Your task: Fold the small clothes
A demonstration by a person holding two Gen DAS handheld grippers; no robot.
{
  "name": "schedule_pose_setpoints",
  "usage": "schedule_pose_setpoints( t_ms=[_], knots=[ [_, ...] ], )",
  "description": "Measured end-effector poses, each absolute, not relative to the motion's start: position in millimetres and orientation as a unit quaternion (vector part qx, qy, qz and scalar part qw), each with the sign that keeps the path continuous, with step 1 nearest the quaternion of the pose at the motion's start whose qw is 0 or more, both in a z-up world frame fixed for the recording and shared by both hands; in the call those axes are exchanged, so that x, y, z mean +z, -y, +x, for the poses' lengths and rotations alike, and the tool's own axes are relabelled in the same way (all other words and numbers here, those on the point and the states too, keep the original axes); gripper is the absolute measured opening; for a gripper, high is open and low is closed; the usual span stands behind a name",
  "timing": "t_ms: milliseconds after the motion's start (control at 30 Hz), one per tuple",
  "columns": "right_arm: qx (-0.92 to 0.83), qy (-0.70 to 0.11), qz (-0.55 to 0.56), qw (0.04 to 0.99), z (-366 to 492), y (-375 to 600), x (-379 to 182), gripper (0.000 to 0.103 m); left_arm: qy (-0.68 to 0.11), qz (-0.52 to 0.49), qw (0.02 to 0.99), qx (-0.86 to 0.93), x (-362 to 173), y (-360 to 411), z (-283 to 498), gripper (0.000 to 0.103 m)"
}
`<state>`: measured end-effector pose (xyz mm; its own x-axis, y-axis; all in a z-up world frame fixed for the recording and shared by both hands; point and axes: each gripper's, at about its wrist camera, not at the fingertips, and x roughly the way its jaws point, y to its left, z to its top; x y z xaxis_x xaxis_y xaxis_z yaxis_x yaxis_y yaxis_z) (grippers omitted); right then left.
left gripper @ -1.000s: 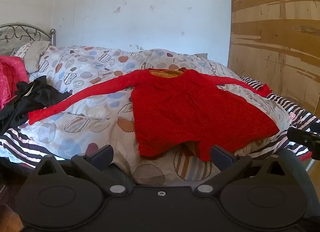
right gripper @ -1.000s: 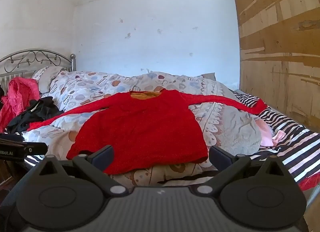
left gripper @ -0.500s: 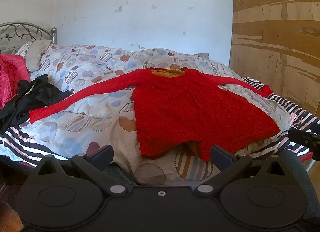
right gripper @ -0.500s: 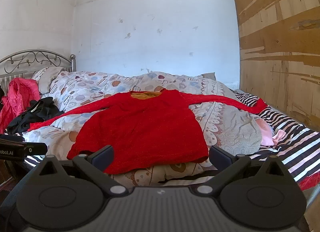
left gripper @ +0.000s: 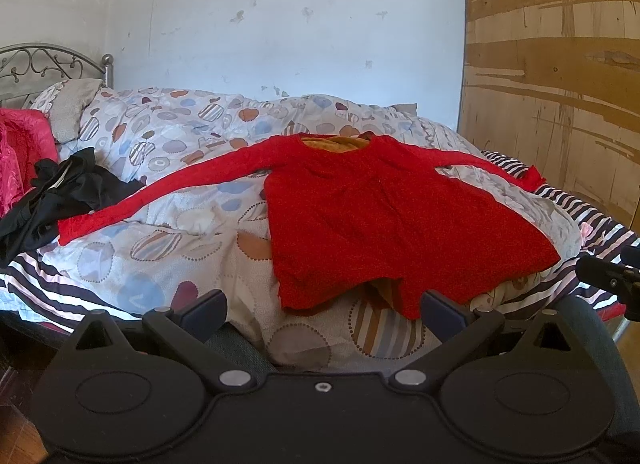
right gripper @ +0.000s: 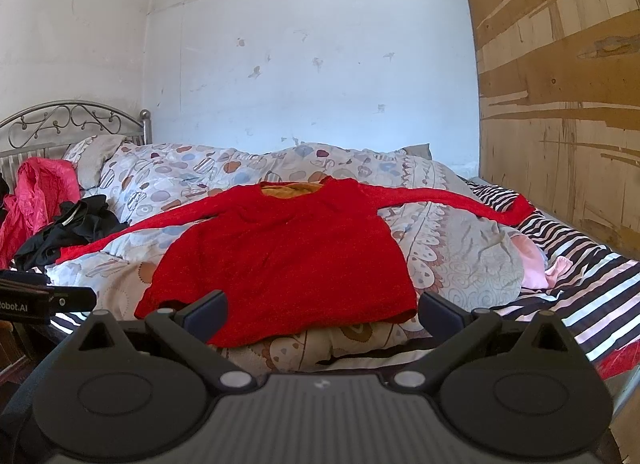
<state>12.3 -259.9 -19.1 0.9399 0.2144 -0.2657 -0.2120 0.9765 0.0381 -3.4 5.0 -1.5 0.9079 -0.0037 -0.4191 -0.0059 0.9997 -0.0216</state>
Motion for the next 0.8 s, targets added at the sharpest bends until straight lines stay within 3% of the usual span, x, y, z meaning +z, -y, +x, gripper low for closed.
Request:
schedule_pose_setpoints(
  t_ms=[800],
  knots=[
    [0.115, -0.138, 0.001, 0.984, 12.0, 256.6, -22.3, 0.103, -0.217, -0.012, 0.976, 0.001, -0.5, -3.5, -0.8, 0.102]
  ],
)
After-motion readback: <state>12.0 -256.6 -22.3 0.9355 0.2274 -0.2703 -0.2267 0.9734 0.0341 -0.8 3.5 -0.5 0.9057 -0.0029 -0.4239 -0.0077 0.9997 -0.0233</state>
